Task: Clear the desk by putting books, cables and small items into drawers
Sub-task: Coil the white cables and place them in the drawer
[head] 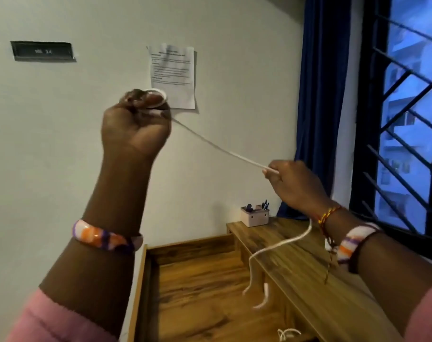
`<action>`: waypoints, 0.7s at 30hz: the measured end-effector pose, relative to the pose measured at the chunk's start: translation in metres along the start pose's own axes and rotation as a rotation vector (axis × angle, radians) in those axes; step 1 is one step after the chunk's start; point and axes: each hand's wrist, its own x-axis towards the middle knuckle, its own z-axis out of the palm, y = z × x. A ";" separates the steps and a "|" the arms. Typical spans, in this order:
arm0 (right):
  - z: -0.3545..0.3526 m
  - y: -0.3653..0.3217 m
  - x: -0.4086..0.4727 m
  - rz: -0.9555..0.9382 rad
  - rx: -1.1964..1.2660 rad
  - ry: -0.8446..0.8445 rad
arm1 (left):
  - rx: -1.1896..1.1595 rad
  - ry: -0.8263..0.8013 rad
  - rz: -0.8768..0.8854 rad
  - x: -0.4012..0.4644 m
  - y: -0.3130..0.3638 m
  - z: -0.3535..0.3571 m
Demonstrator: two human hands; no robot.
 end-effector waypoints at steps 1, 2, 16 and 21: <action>0.005 0.015 0.003 0.045 0.051 -0.029 | -0.023 0.045 0.065 0.014 0.001 -0.006; 0.009 0.029 0.006 0.086 0.092 -0.063 | -0.041 0.108 0.114 0.029 -0.002 -0.013; -0.033 0.172 0.014 0.582 0.587 0.089 | 2.448 -0.867 -0.506 0.062 -0.151 -0.107; -0.092 0.218 -0.014 0.637 0.393 0.201 | 1.155 -1.021 -1.137 0.040 -0.208 -0.061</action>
